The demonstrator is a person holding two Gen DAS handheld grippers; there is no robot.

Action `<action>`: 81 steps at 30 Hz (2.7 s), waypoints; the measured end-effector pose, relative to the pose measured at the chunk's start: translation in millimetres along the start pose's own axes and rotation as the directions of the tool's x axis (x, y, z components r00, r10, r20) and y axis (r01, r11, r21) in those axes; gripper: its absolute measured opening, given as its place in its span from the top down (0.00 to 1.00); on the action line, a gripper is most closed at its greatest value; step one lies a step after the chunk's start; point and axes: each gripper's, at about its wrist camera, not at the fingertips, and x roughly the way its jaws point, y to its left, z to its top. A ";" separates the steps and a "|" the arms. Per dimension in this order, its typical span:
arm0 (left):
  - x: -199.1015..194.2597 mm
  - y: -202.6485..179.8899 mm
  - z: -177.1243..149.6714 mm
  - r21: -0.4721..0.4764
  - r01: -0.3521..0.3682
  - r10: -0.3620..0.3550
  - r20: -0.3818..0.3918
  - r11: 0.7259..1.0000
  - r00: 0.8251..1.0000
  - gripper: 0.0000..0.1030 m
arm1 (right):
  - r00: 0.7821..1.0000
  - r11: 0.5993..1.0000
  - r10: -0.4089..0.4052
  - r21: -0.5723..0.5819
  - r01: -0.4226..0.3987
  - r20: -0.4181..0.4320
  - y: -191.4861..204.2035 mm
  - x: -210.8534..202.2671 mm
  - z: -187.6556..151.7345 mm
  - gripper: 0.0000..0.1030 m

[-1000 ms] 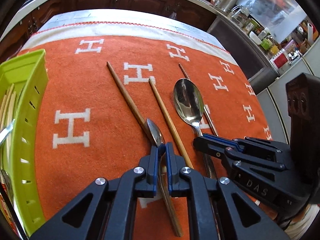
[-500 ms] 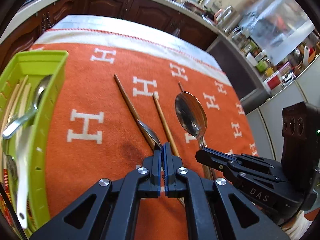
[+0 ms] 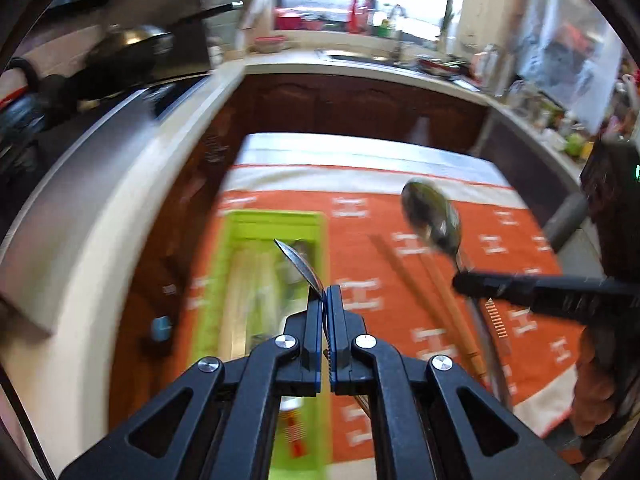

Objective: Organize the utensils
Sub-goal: 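Carry both silver spoons over the green tray and lower them in, then open both grippers and move them back over the remaining chopsticks, then grasp a wooden chopstick with the left gripper while the right grasps the metal chopstick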

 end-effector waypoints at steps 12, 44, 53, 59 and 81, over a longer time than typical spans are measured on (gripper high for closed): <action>48.0 35.6 -16.7 0.072 -0.107 0.115 -0.126 0.992 0.985 1.00 | 0.993 0.988 0.069 0.147 -0.055 -0.094 51.1 91.3 23.2 0.98; 18.8 -26.7 12.1 0.014 0.123 -0.121 -0.078 0.992 0.990 0.68 | 0.967 0.967 -0.255 0.026 0.254 0.028 -5.2 14.6 3.0 0.93; 83.5 -93.5 9.2 -0.008 0.206 -0.204 -0.178 0.979 0.963 0.60 | 0.917 0.912 -0.399 0.111 0.394 0.024 -90.4 -14.2 -5.6 0.93; 136.4 -115.2 -4.3 -0.074 0.179 -0.192 -0.259 0.981 0.947 0.60 | 0.905 0.898 -0.426 0.109 0.426 -0.026 -127.3 -2.4 -16.4 0.91; 158.6 -159.4 -37.3 0.039 0.012 -0.004 -0.216 0.999 0.976 0.89 | 0.881 0.875 -0.474 -0.118 0.470 -0.004 -118.9 36.0 -32.8 0.86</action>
